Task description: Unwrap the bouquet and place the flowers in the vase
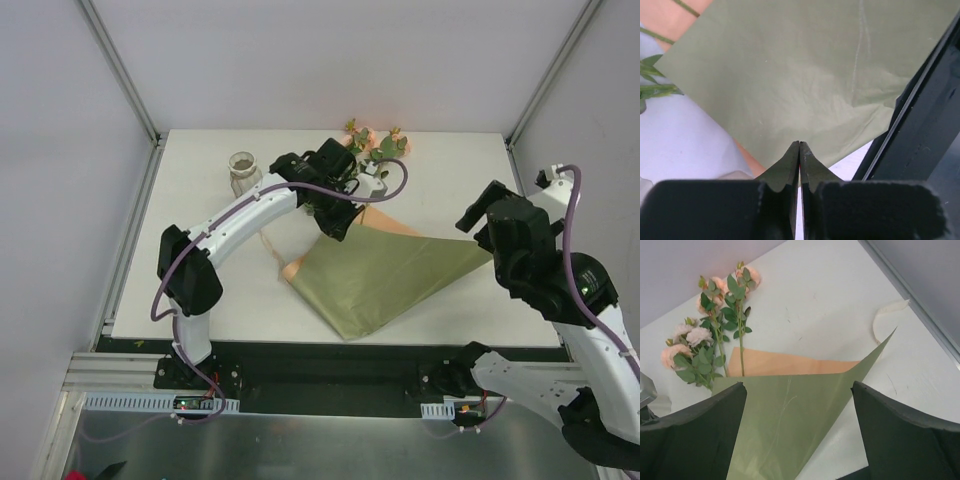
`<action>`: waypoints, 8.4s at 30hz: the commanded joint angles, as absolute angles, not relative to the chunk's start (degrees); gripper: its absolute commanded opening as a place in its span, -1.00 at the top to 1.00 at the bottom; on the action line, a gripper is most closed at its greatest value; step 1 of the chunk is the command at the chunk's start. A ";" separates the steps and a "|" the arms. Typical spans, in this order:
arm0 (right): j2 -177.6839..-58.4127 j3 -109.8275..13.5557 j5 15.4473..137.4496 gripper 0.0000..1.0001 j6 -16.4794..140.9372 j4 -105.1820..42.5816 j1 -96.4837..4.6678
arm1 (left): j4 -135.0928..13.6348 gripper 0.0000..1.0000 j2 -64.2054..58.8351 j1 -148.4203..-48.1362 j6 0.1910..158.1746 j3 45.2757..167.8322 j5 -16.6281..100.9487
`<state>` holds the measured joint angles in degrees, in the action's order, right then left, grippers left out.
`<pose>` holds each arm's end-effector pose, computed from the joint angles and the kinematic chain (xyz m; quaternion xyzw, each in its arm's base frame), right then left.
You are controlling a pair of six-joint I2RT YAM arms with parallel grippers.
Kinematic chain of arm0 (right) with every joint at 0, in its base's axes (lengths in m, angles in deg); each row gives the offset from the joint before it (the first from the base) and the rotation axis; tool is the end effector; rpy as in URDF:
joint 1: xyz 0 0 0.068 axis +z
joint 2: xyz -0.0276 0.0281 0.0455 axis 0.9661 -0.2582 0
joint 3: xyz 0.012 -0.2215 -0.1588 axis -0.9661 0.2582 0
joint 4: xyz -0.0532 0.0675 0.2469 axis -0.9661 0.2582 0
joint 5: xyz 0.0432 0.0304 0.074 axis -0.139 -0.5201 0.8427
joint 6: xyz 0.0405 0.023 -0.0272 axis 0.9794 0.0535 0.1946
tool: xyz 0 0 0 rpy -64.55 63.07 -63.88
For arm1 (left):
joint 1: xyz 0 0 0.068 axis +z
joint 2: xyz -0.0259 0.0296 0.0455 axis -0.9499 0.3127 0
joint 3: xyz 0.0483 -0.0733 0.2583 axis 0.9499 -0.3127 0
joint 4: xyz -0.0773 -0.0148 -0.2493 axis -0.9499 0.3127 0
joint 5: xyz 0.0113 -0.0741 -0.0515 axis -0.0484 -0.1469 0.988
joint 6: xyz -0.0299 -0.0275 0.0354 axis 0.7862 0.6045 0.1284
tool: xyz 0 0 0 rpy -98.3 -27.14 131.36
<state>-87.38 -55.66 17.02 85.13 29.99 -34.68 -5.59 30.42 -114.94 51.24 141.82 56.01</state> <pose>0.1013 0.0495 0.4531 0.1483 0.7928 -0.0468 0.5893 0.2917 -0.2921 0.3326 0.5148 0.7812 -0.2475 0.2519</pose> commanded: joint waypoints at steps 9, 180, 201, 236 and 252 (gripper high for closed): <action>-85.57 -48.80 36.46 -0.99 75.10 21.19 -41.46 | -5.27 -0.41 43.45 -107.20 52.40 143.09 55.52; -165.02 -76.48 57.21 0.07 62.09 2.56 -47.35 | -9.32 -0.98 -10.58 -104.49 57.24 93.18 22.47; -157.67 -73.77 52.72 0.99 68.15 0.63 -46.82 | -5.63 -0.98 -24.56 -84.70 44.31 99.77 23.09; -150.86 -90.60 68.19 0.99 42.68 -84.28 -24.32 | -8.35 -0.96 -10.77 -42.16 43.52 111.56 53.50; -161.77 -101.53 70.04 0.99 41.18 -88.58 -24.32 | -7.21 -0.96 -8.66 -41.19 41.76 112.25 53.94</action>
<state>-161.45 -101.49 68.53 42.07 -82.26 -23.86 -8.50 -9.36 -41.67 42.57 111.16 52.03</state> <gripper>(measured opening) 0.020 0.982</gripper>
